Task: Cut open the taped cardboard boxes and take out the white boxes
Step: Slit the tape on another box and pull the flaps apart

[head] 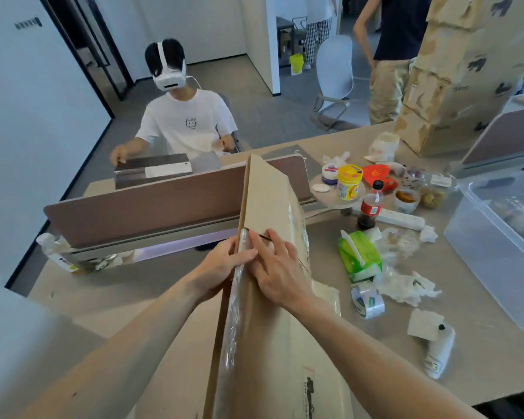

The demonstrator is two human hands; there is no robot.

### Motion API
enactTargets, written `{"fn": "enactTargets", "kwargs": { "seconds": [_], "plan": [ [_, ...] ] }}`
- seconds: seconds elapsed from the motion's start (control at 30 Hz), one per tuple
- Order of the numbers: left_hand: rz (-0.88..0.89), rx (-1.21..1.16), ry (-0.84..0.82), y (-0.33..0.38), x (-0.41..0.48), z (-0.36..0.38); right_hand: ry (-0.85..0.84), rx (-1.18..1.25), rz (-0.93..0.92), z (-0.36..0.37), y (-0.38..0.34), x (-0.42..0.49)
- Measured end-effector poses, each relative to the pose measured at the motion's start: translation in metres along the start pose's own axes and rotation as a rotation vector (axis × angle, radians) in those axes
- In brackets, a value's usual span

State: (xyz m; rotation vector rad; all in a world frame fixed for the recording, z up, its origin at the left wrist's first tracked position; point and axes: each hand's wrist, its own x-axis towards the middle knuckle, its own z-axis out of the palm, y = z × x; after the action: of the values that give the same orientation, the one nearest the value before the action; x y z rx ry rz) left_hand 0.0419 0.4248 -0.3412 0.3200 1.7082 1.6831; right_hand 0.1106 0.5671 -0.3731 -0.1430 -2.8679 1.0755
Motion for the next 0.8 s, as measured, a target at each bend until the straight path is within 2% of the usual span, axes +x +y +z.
{"fn": "enactTargets", "kwargs": {
  "seconds": [0.07, 0.23, 0.3, 0.47, 0.67, 0.8],
  "plan": [
    [0.020, -0.028, 0.001, -0.009, -0.002, -0.001, 0.004, -0.020, -0.016, 0.002, -0.001, -0.006],
    [0.006, -0.216, 0.140, -0.029, -0.009, -0.012, 0.131, 0.182, -0.033, -0.009, 0.017, -0.017],
    [0.005, -0.250, 0.167, -0.041, -0.008, -0.020, 0.119, 0.183, -0.011, -0.005, 0.030, -0.022],
    [-0.073, -0.260, 0.216, -0.083, -0.005, -0.035, -0.066, 0.084, 0.041, 0.026, 0.052, -0.031],
    [-0.173, -0.272, 0.380, -0.126, -0.005, -0.075, -0.286, 0.004, 0.116, 0.071, 0.082, -0.035],
    [-0.240, -0.137, 0.422, -0.139, -0.005, -0.109, -0.464, -0.119, 0.189, 0.103, 0.105, -0.040]
  ]
}}
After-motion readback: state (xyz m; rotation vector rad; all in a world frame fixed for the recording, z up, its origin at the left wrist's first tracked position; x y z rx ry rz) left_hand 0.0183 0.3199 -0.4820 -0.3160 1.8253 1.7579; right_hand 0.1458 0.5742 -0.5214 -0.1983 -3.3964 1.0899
